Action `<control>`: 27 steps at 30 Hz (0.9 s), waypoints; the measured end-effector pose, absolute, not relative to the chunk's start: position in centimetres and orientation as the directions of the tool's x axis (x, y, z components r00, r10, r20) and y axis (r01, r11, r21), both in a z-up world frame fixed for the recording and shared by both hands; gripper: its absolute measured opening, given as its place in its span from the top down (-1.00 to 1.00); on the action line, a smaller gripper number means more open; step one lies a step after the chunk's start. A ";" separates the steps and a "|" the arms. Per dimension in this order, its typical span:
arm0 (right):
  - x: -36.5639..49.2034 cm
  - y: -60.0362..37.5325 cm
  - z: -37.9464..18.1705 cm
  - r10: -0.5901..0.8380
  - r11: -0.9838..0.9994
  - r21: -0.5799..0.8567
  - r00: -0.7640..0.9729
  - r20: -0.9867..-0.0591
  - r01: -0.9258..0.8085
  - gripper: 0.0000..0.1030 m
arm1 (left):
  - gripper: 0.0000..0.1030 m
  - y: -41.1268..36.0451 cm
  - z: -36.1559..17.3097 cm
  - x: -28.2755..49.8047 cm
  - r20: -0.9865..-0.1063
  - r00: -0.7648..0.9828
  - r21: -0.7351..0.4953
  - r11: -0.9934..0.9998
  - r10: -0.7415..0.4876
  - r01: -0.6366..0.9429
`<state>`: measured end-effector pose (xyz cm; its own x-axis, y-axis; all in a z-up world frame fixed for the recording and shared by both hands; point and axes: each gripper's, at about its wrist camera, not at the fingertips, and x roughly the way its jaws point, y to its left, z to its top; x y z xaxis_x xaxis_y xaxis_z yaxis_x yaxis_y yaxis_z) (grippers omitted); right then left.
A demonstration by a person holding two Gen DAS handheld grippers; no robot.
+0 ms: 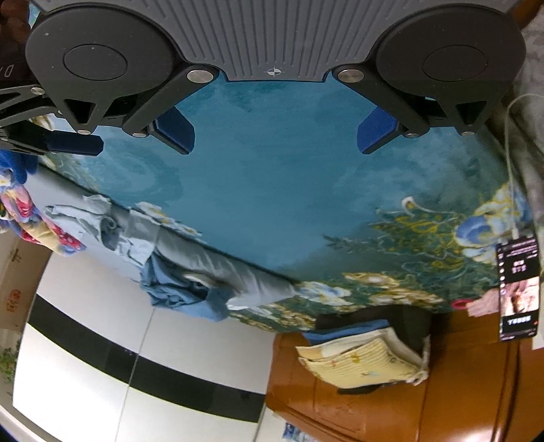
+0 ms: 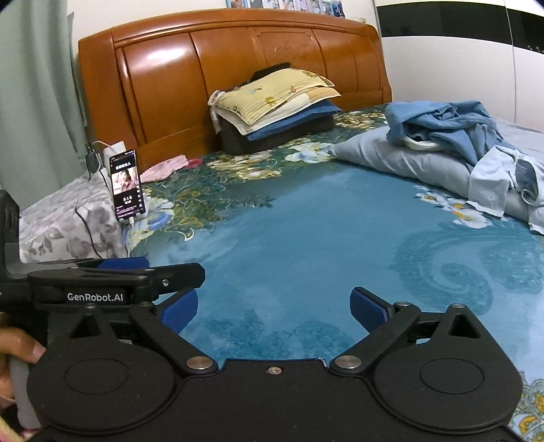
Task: Fold clothes
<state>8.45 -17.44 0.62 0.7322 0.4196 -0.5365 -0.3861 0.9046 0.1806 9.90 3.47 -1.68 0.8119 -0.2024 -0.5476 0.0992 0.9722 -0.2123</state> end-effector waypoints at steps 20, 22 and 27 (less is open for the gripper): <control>7.7 -12.9 -0.9 0.398 0.911 0.156 0.716 -0.574 -0.382 -0.89 | -1.00 6.1 -3.1 8.9 -0.558 0.825 -0.115 0.993 -0.091 0.031; 7.5 -12.7 -1.1 0.400 0.911 0.161 0.713 -0.576 -0.380 -0.89 | -1.00 6.3 -3.2 8.8 -0.564 0.821 -0.125 0.992 -0.094 0.028; 6.7 -12.6 -1.2 0.400 0.911 0.166 0.716 -0.572 -0.377 -0.90 | -1.00 6.6 -3.4 8.3 -0.564 0.820 -0.146 0.989 -0.099 0.020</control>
